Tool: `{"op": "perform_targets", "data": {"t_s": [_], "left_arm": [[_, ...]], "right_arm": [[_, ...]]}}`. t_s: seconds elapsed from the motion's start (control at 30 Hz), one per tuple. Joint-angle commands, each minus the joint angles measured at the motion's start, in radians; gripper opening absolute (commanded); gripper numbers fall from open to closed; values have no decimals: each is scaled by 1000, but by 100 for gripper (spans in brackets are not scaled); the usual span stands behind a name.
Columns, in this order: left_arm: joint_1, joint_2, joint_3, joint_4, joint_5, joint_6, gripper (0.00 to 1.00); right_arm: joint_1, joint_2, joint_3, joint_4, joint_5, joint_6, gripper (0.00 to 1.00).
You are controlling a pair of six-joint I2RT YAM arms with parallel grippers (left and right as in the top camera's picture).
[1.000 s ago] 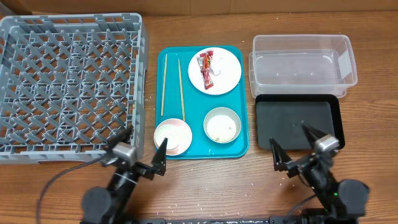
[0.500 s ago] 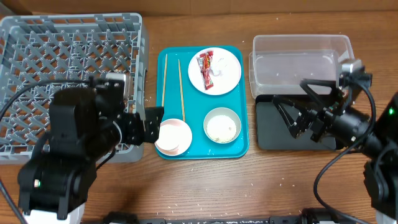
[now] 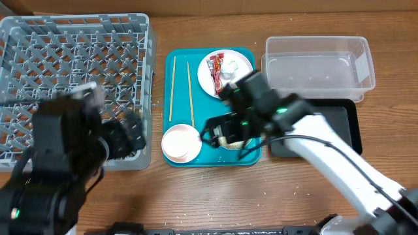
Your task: Sort waste into correct bins and load items into the dishwasher
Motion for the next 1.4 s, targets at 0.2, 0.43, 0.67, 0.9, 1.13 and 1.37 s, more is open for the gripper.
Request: {"op": "perform_targets", "data": {"t_s": [0.2,0.43,0.67,0.9,1.13,1.37], "left_arm": [[8,-31,28,-190,-317,-136,100],[8,-31,28,-229,-290,-135,100],[8,-31,28,-236,-288,-135,100],[8,-11,26,-181,-269,-127,100],[8,85,26,-7,290,106,100],[8,200,26,151,821,165,100]], "right_arm": [[253,199,3,226,338,148,71],[288,345,2,328,406,164,50],[282,333,13,310,399,163,8],[240,187,58,251,326,163,4],[53,-99,63,188,109,-2,4],[-231,-319,63,130,-298,-163,4]]}}
